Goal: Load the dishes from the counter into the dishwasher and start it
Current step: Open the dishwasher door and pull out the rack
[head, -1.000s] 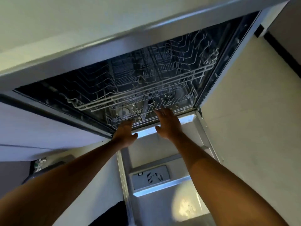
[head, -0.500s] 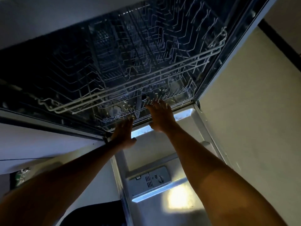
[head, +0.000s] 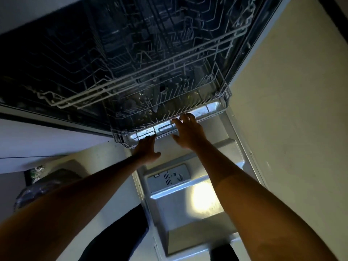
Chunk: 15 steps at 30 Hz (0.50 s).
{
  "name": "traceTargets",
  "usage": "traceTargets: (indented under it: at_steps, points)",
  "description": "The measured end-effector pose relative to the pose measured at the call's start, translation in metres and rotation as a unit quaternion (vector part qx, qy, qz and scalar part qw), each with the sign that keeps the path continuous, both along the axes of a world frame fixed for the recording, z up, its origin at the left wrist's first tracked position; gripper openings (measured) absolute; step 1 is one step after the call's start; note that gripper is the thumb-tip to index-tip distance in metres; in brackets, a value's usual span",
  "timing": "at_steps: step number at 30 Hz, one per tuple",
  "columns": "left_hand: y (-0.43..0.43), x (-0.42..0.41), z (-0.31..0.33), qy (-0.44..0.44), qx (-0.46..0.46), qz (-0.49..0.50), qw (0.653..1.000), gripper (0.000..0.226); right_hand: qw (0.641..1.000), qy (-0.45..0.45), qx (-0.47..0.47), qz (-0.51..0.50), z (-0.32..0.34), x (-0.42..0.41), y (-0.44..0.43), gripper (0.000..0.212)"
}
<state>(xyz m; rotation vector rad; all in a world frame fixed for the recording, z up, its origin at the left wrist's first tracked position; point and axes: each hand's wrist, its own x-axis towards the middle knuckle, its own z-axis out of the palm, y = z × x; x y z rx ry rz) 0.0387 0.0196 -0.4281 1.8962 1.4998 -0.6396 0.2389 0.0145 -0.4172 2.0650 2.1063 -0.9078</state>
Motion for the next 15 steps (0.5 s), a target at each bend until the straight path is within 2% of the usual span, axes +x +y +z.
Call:
traceTargets:
  at_steps: [10,15]
  points:
    - [-0.067,0.010,0.007,-0.005,-0.052,0.032,0.998,0.088,1.000,0.018,-0.005,-0.005,0.005,0.007,-0.078,0.064]
    - [-0.098,0.018,0.010,-0.001,-0.058,0.052,0.997,0.088,1.000,0.008,0.030,0.006,0.008,0.011,-0.109,0.058]
